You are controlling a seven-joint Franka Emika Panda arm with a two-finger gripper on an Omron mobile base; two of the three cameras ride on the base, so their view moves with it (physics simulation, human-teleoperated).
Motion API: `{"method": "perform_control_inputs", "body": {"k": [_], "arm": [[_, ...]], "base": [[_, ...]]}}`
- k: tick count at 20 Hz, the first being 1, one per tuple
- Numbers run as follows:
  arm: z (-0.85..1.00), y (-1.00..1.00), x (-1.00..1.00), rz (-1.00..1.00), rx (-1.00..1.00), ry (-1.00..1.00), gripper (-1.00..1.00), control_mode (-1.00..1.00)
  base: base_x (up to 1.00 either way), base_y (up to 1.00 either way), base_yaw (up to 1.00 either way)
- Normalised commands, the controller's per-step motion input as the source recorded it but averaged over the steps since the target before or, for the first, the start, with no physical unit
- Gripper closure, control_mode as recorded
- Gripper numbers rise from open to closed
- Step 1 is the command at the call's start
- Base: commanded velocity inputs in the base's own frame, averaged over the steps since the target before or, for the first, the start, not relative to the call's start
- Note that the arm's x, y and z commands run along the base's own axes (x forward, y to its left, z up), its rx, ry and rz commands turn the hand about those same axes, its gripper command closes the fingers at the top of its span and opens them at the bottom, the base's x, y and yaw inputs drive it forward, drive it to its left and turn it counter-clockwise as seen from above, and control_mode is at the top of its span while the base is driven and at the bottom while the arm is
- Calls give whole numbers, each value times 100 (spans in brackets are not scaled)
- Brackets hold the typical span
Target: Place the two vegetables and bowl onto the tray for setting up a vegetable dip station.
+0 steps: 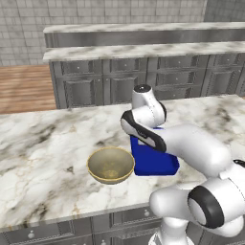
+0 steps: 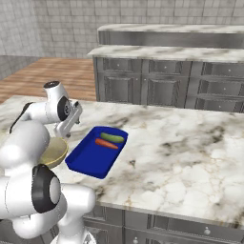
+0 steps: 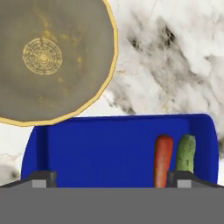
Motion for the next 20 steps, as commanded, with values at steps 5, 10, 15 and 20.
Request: {"method": "perform_control_inputs", "body": {"k": [5,10,15,20], "arm": [[11,30,-29,0,-7,-5,-100,-100],[1,42,-31,2,-5,-2,-100,-100],[2,53,-32,4,-1,0,-100,-100],[1,55,-34,4,0,0,-100,-100]], "base": [[0,0,0],[0,0,0],[0,0,0],[0,0,0]]}}
